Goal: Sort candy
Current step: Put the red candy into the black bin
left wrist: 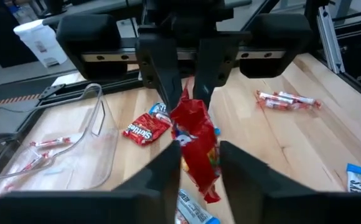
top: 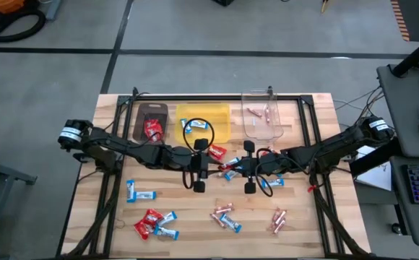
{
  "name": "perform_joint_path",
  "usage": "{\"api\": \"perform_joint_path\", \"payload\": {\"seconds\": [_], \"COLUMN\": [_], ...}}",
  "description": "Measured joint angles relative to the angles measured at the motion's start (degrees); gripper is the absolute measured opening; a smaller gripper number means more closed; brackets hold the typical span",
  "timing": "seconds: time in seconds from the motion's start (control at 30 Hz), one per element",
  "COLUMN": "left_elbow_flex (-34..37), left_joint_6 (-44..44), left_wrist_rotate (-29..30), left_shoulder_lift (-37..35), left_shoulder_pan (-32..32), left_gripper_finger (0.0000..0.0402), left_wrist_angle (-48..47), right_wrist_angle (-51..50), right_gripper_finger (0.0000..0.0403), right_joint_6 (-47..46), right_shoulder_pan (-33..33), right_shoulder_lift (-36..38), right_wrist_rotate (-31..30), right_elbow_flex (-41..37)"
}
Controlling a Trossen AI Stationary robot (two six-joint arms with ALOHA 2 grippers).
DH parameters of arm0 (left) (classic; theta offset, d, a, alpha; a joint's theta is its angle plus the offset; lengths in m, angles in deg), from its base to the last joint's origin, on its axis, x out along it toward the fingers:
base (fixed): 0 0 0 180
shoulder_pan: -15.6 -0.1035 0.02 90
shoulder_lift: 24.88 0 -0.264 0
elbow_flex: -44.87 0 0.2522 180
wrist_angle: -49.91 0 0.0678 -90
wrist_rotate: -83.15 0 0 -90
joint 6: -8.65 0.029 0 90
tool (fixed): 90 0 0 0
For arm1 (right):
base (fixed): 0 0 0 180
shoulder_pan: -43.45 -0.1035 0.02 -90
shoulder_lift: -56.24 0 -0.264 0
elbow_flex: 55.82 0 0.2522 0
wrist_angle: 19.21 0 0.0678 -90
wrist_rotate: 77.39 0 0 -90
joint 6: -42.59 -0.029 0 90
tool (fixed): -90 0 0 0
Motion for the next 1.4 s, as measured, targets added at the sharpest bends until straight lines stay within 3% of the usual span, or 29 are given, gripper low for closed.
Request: {"api": "perform_joint_path", "payload": {"seconds": [0.1, 0.17, 0.73, 0.9, 1.07, 1.23, 1.4], "left_elbow_flex": [0.00, 0.00, 0.13, 0.13, 0.13, 0.13, 0.14], "left_joint_6": [0.11, 0.18, -4.04, -4.61, -3.93, -2.40, -1.54], "left_wrist_rotate": [0.00, 0.00, 1.79, -4.64, -4.48, -4.50, -4.50], "left_shoulder_lift": [-0.02, -0.16, -6.76, -6.60, -4.20, -2.05, -0.51], "left_shoulder_pan": [0.02, 0.04, 0.38, 0.08, -1.14, -1.89, -1.92], "left_gripper_finger": [0.0023, 0.0008, 0.0003, 0.0030, 0.0085, 0.0138, 0.0152], "left_wrist_angle": [0.02, -0.01, -8.53, -7.24, -0.11, 0.87, 1.11], "right_wrist_angle": [0.02, 0.06, 0.02, 0.01, 0.06, 0.05, 0.07], "right_gripper_finger": [0.0012, 0.0012, 0.0012, 0.0012, 0.0012, 0.0012, 0.0012], "right_joint_6": [0.03, 0.35, 1.13, 1.05, 0.94, 0.35, 0.38], "right_shoulder_pan": [0.00, 0.00, 0.00, 0.00, 0.00, 0.00, 0.00], "right_shoulder_lift": [0.00, 0.00, -0.11, -0.11, -0.11, -0.11, -0.11], "right_wrist_rotate": [0.00, 0.00, -1.36, -1.53, -1.51, -1.49, -1.49], "right_elbow_flex": [-0.02, -0.02, -0.57, -0.57, -0.57, -0.57, -0.57]}}
